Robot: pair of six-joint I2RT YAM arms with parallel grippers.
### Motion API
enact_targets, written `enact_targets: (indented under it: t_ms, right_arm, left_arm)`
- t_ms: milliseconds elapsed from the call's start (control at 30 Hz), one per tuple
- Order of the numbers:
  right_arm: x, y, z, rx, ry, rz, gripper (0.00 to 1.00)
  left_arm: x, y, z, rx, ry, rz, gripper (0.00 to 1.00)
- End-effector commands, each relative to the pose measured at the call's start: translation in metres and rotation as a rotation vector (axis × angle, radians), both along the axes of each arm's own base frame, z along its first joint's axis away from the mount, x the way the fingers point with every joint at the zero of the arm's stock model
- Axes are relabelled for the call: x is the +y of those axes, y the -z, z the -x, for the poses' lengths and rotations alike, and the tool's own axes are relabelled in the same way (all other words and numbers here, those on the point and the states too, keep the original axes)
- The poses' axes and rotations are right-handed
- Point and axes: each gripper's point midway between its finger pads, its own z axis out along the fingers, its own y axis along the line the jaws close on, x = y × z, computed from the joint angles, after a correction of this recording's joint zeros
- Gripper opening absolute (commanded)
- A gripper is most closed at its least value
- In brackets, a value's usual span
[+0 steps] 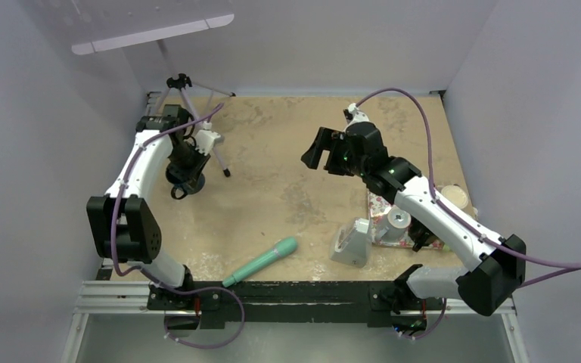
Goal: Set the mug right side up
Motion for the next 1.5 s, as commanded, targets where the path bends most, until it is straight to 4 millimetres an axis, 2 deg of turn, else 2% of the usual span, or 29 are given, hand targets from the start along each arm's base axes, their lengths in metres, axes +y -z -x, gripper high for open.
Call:
enact_targets:
  t_ms: [0,133,267,400,433,533,600,700,833,1000,1100,1133,1200,1267,1333,1467]
  right_arm:
    - [-0.021,-0.007,-0.010,-0.031,0.112,0.059,0.95]
    - [-0.040,-0.007,-0.011,-0.017,0.207,0.100,0.98]
    - [-0.072,-0.010,-0.007,-0.008,0.336,0.177,0.99]
    - [-0.108,-0.010,0.004,0.009,0.478,0.246,0.99]
    - [-0.116,-0.008,0.007,0.018,0.505,0.263,0.99]
    - [-0.132,0.002,0.021,0.064,0.559,0.295,0.99]
    - [-0.140,0.013,0.033,0.112,0.573,0.310,0.99]
    - [-0.151,0.030,0.054,0.205,0.625,0.311,0.99]
    - [-0.170,0.052,0.086,0.315,0.727,0.290,0.95]
    - [-0.174,0.073,0.116,0.410,0.814,0.150,0.88]
    - [-0.175,0.079,0.130,0.445,0.852,0.054,0.82]
    - [-0.175,0.080,0.133,0.454,0.861,0.023,0.78]
    - [-0.170,0.090,0.137,0.475,0.849,-0.016,0.63]
    - [-0.158,0.098,0.132,0.470,0.791,-0.044,0.58]
    - [-0.157,0.114,0.131,0.496,0.796,-0.009,0.58]
    - [-0.182,0.133,0.138,0.534,0.950,0.121,0.61]
  left_arm:
    - [0.031,0.022,-0.041,-0.086,0.054,-0.132,0.00]
    - [0.033,0.049,-0.065,-0.087,0.051,-0.140,0.00]
    - [0.038,0.074,-0.071,-0.037,0.047,-0.153,0.00]
    - [0.038,0.090,-0.068,-0.004,0.060,-0.152,0.00]
    - [0.038,0.093,-0.067,0.003,0.066,-0.149,0.04]
    - [0.034,0.094,-0.063,0.010,0.084,-0.125,0.29]
    - [0.029,0.088,-0.060,0.015,0.098,-0.095,0.43]
    - [0.024,0.072,-0.056,0.017,0.102,-0.067,0.52]
    - [0.015,0.043,-0.046,0.020,0.096,-0.017,0.56]
    - [-0.001,0.008,-0.028,0.028,0.081,0.072,0.60]
    - [-0.012,-0.011,-0.022,0.005,0.062,0.129,0.60]
    - [-0.015,-0.017,-0.021,-0.007,0.057,0.150,0.60]
    - [-0.025,-0.027,-0.020,-0.026,0.054,0.198,0.60]
    - [-0.037,-0.037,-0.017,-0.029,0.061,0.265,0.60]
    - [-0.046,-0.044,-0.015,-0.031,0.064,0.313,0.60]
    - [-0.053,-0.052,-0.010,-0.039,0.078,0.353,0.59]
